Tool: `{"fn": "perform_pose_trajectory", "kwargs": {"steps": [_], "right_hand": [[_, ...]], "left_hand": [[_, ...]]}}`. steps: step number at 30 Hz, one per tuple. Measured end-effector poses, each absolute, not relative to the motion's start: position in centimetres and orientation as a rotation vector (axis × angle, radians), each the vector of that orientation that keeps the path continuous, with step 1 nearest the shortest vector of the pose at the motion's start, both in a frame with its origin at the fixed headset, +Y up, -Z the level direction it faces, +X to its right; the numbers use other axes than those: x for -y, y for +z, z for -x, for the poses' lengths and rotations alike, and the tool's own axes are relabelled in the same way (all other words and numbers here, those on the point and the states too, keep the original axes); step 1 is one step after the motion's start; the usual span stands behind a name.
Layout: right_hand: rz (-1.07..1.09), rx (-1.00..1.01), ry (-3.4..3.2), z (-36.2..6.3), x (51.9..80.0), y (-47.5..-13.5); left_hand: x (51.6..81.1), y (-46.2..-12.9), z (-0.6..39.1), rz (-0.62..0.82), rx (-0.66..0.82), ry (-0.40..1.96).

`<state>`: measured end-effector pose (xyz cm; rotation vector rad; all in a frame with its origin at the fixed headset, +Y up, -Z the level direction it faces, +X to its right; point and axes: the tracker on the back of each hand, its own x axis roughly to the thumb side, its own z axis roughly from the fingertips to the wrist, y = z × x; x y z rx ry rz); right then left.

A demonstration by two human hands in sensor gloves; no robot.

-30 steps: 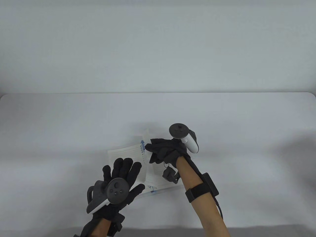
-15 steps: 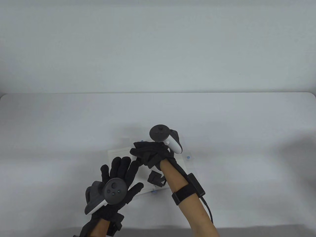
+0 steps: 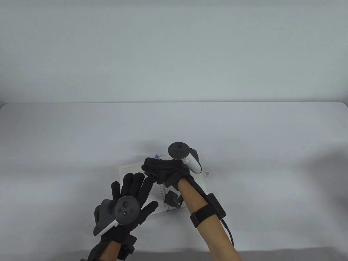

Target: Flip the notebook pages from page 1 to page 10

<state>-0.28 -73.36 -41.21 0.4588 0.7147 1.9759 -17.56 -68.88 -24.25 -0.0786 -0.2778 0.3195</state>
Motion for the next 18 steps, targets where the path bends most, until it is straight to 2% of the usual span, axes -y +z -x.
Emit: {"fn": "perform_pose_trajectory", "kwargs": {"steps": [4, 9, 12, 18], "right_hand": [[-0.412, -0.544, 2.152, -3.2, 72.8, -42.0], [-0.295, -0.417, 2.294, -6.5, 73.7, -42.8], [-0.254, -0.270, 2.500, -7.9, 74.5, -43.0], [-0.290, -0.255, 2.738, -8.7, 76.3, -43.3]], "left_hand": [[68.9, -24.3, 17.4, 0.086, 0.283, 0.314], [68.9, -24.3, 17.3, 0.092, 0.287, 0.311], [68.9, -24.3, 17.3, 0.097, 0.285, 0.311], [68.9, -24.3, 17.2, 0.102, 0.284, 0.310]]}}
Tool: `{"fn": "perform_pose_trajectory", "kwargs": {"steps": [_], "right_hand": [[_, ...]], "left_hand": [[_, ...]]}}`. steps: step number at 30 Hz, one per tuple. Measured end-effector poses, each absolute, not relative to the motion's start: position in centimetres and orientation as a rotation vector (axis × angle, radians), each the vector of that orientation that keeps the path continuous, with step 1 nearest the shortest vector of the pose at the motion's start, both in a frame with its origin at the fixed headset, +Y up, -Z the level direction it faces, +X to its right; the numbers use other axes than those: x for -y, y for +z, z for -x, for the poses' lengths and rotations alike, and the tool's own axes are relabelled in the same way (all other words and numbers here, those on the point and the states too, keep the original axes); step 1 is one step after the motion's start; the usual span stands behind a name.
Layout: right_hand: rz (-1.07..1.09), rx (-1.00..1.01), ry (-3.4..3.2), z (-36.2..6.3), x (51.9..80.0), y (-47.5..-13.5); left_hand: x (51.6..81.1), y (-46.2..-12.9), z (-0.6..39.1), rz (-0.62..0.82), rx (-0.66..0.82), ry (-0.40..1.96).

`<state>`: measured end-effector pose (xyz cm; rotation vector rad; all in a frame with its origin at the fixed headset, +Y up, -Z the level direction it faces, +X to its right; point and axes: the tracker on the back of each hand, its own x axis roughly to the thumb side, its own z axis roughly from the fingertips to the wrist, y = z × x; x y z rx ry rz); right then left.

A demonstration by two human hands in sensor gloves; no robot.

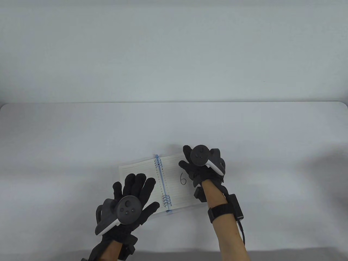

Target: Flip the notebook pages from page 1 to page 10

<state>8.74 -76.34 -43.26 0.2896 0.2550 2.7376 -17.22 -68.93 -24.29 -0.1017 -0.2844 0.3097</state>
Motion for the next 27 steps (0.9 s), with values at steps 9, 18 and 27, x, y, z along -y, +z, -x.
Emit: {"fn": "perform_pose_trajectory", "kwargs": {"steps": [9, 18, 27], "right_hand": [[-0.288, -0.457, 2.847, -8.7, 77.9, -43.4], [-0.309, -0.477, 2.879, -8.4, 77.9, -43.2], [-0.357, -0.343, 2.894, -7.7, 77.0, -42.8]], "left_hand": [[68.9, -24.3, 17.2, 0.106, 0.286, 0.311], [68.9, -24.3, 17.1, 0.107, 0.286, 0.310], [68.9, -24.3, 17.1, 0.110, 0.289, 0.303]]}}
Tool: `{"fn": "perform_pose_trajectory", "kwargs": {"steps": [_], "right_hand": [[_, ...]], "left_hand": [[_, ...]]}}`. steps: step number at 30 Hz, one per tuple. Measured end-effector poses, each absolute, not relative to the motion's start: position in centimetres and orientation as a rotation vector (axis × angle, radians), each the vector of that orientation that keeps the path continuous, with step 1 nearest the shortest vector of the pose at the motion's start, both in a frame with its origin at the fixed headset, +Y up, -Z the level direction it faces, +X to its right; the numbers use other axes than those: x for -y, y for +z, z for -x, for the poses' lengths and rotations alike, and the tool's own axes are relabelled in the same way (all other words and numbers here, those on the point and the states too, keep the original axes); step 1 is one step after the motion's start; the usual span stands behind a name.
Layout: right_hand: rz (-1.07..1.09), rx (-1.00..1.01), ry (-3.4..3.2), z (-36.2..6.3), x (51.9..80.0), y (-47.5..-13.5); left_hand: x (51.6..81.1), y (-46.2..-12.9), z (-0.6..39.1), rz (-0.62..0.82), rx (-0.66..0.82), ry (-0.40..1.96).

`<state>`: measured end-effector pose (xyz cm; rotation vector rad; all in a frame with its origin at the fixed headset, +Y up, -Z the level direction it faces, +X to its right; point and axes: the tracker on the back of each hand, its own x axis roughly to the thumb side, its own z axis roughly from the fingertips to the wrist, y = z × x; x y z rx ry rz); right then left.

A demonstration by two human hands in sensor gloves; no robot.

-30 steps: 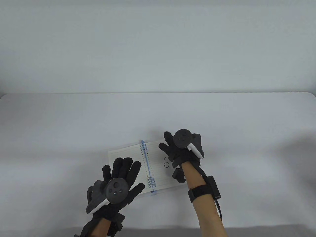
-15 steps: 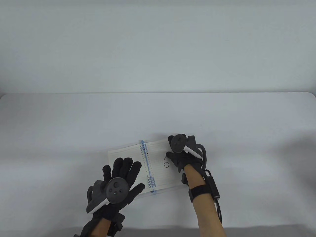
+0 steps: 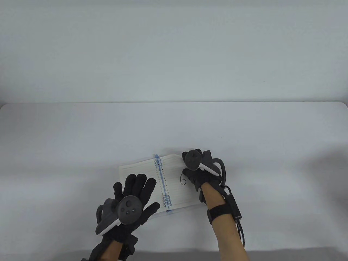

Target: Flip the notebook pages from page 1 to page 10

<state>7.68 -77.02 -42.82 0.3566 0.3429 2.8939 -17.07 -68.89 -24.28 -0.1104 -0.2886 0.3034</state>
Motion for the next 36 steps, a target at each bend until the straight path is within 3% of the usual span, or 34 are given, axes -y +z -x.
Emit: {"fn": "perform_pose_trajectory", "kwargs": {"steps": [17, 27, 36], "right_hand": [[-0.311, -0.420, 2.327, -8.5, 73.1, -42.1], [-0.160, -0.531, 1.860, -11.3, 73.8, -40.5], [-0.150, -0.636, 2.210, -11.6, 73.7, -39.7]], "left_hand": [[68.9, -24.3, 17.0, 0.112, 0.292, 0.293], [68.8, -24.2, 17.0, 0.104, 0.294, 0.294], [68.9, -24.2, 16.9, 0.105, 0.299, 0.289]]}}
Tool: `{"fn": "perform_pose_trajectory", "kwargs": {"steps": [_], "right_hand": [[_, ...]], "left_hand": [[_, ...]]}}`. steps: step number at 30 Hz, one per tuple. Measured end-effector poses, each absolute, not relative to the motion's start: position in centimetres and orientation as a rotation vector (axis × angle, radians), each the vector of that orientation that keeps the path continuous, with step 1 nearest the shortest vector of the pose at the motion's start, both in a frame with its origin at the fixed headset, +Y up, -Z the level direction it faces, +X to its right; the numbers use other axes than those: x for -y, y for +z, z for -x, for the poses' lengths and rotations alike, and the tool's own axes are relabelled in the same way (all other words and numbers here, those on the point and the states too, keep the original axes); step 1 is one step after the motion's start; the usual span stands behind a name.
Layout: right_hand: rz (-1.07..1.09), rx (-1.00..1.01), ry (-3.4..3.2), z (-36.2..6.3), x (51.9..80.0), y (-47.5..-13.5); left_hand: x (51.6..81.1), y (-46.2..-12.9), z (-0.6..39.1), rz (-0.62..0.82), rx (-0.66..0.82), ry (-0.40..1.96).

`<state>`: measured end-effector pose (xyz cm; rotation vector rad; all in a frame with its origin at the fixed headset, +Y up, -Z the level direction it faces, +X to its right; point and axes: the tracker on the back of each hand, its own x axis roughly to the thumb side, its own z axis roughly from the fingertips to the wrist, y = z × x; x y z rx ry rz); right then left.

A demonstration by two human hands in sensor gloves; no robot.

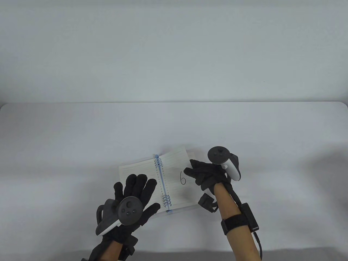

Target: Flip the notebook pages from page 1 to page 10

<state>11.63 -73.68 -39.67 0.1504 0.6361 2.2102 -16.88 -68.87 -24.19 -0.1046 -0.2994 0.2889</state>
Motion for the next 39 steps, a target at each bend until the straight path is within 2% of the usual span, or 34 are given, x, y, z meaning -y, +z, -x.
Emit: {"fn": "perform_pose_trajectory", "kwargs": {"steps": [14, 30, 39], "right_hand": [[-0.262, -0.613, 1.951, -6.9, 71.8, -39.4], [-0.369, -0.752, 1.969, 0.4, 74.8, -38.6], [-0.398, -0.774, 1.835, -0.2, 75.1, -39.2]], "left_hand": [[68.8, -24.2, 17.0, 0.105, 0.297, 0.296], [68.7, -24.2, 17.2, 0.097, 0.296, 0.318], [68.7, -24.3, 17.2, 0.101, 0.302, 0.322]]}}
